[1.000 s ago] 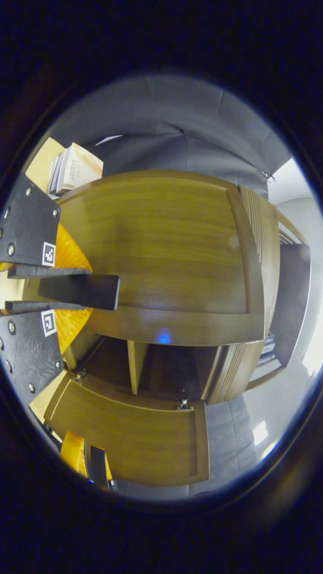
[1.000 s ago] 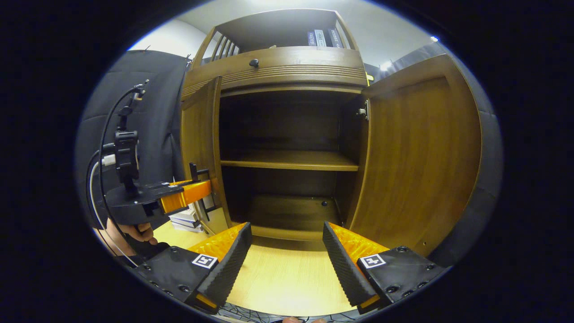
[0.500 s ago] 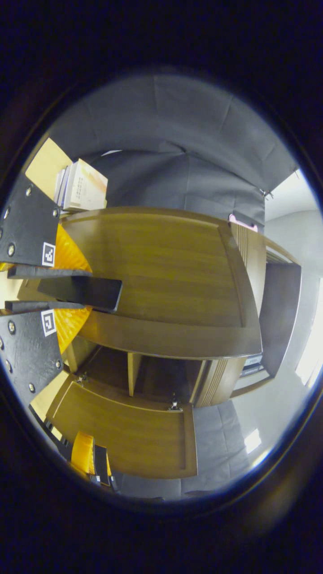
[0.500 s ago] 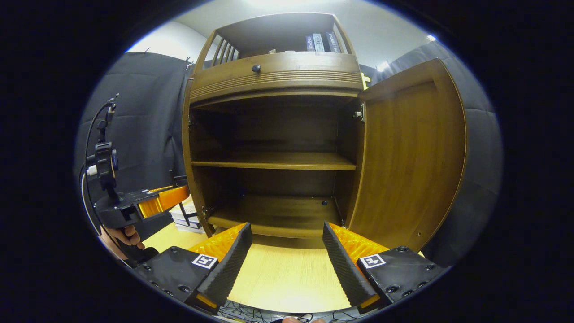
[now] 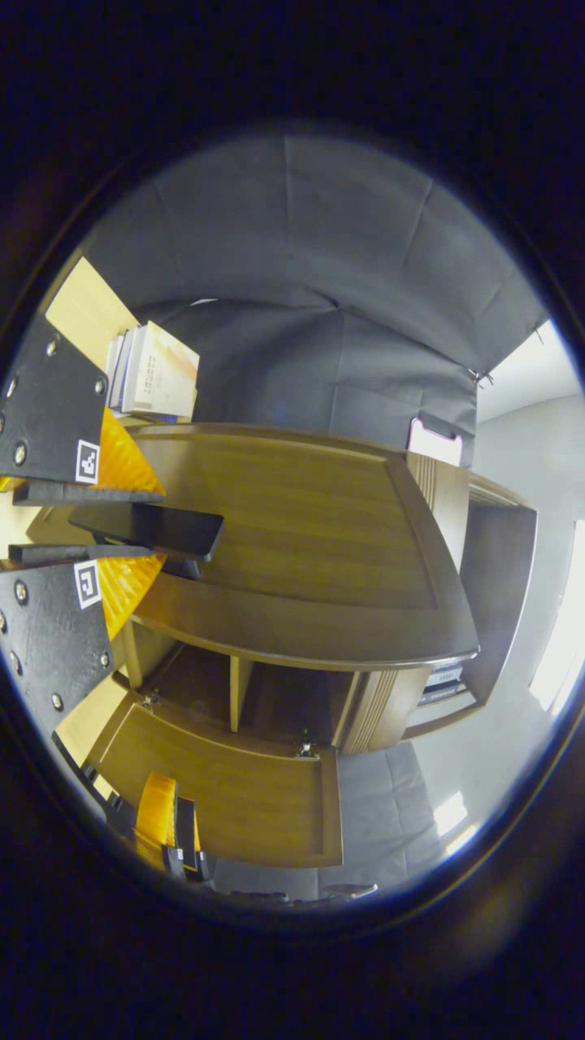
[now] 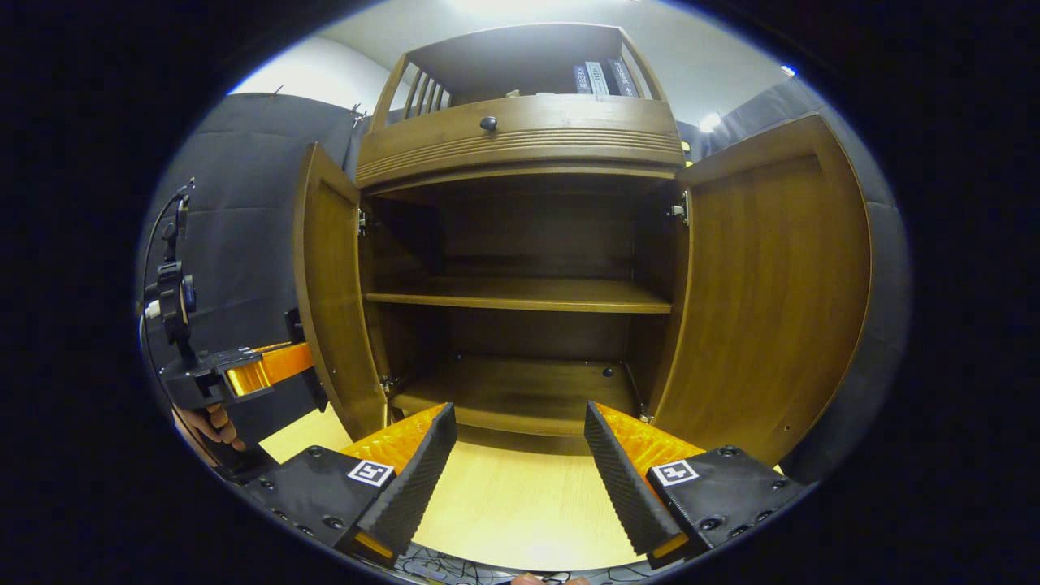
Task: Open the right door of the double-door shoe cabinet with the right hand, and open the left door with the left hand.
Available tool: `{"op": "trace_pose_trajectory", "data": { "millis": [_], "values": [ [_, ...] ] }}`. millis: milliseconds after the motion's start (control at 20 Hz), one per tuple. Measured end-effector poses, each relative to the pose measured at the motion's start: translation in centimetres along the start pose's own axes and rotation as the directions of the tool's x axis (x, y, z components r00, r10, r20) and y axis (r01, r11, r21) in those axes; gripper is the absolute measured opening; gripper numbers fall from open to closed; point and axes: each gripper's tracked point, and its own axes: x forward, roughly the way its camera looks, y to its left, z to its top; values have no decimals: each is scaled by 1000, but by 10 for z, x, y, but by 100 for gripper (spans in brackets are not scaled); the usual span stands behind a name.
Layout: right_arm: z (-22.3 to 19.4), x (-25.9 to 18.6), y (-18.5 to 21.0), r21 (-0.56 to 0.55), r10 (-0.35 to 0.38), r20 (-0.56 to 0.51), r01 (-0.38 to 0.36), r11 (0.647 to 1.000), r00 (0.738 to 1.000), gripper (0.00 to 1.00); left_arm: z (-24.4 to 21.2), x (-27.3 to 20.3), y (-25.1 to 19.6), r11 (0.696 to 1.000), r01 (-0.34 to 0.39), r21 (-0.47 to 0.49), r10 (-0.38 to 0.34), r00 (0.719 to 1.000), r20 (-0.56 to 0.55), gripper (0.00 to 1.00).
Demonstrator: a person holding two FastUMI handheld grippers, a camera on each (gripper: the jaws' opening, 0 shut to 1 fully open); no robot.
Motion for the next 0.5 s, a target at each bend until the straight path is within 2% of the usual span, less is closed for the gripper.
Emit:
{"op": "trace_pose_trajectory", "data": {
  "millis": [150, 250, 400, 500],
  "values": [
    [-2, 5, 4, 14, 10, -12, -10, 1000, 1000, 100, 0, -9, 19, 1000, 5, -5, -5, 1000, -1, 22],
    [1, 7, 4, 17, 10, -5, -10, 1000, 1000, 97, 2, -17, 34, 1000, 3, -24, -3, 1000, 5, 18],
    [8, 10, 0, 8, -2, 9, 2, 1000, 1000, 96, 3, -30, 66, 996, -10, -90, 11, 1000, 16, 21],
    [10, 12, -5, 6, -14, 10, 14, 1000, 1000, 96, 5, -38, 88, 996, -32, -78, 35, 999, 27, 21]
  ]
}}
